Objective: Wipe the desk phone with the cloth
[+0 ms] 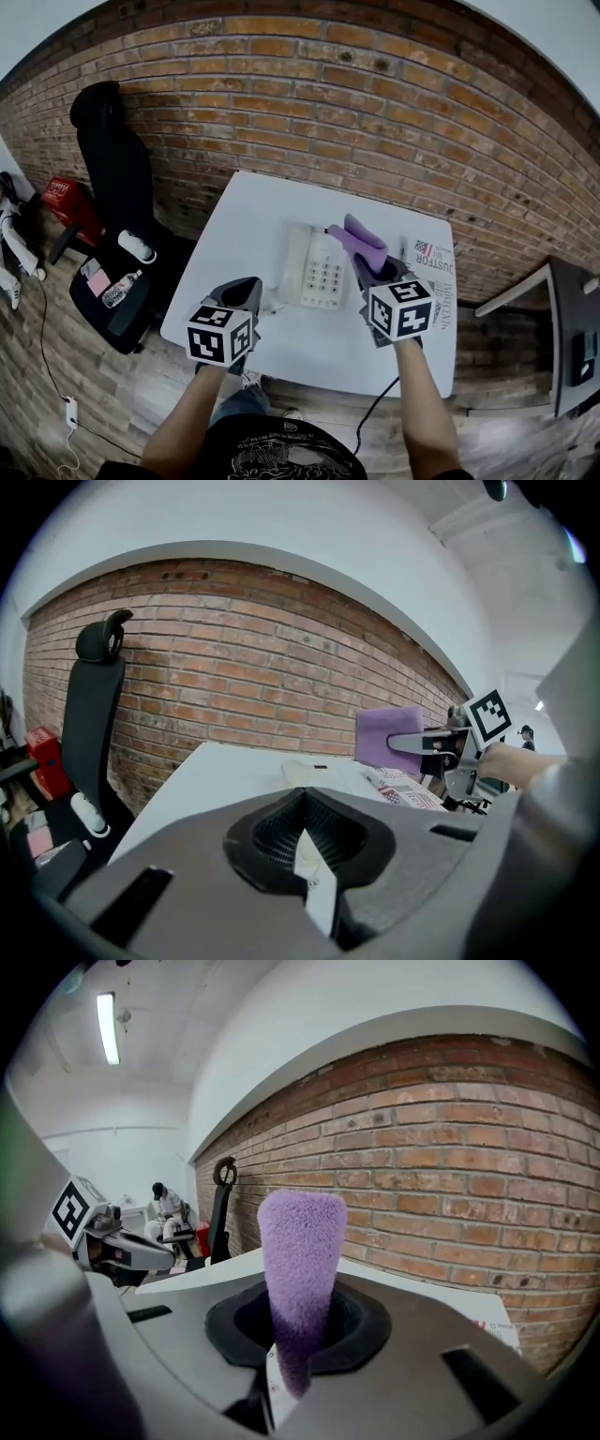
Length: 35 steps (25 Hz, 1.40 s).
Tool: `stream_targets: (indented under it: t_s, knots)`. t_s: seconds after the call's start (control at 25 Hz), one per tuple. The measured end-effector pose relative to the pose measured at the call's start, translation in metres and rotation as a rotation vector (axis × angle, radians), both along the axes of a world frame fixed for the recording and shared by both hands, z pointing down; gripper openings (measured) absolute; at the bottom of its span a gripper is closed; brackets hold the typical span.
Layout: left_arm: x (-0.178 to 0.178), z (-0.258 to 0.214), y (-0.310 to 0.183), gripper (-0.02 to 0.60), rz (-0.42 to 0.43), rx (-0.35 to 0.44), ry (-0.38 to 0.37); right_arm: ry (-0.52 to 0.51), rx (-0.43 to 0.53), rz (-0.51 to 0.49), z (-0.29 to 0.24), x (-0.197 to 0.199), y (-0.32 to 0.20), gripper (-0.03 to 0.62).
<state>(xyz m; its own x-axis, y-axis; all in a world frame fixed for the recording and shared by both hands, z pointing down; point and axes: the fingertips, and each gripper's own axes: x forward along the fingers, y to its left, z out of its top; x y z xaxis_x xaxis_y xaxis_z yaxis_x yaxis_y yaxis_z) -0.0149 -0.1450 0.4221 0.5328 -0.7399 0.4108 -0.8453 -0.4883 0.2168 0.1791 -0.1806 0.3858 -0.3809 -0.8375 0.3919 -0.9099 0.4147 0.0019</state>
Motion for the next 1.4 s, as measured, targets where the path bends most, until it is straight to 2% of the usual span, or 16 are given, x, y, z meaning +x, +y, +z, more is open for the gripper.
stream_targets:
  t_s: [0.36, 0.6, 0.76, 1.04, 1.4]
  knots:
    - [-0.007, 0.013, -0.061, 0.005, 0.051, -0.021, 0.003, 0.127, -0.073, 0.008, 0.031, -0.008, -0.073, 0.044]
    - [-0.015, 0.026, -0.089, 0.005, 0.074, -0.047, 0.012, 0.280, -0.118, 0.019, 0.058, -0.011, -0.110, 0.044]
    - [-0.017, 0.033, -0.102, 0.005, 0.094, -0.066, 0.014, 0.354, -0.176, -0.009, 0.082, -0.021, -0.125, 0.044]
    - [-0.021, 0.040, -0.112, 0.005, 0.121, -0.084, 0.016, 0.338, -0.273, -0.037, 0.114, -0.037, -0.125, 0.044]
    - [-0.019, 0.038, -0.102, 0.005, 0.137, -0.075, 0.015, 0.297, -0.294, -0.026, 0.119, -0.041, -0.117, 0.044]
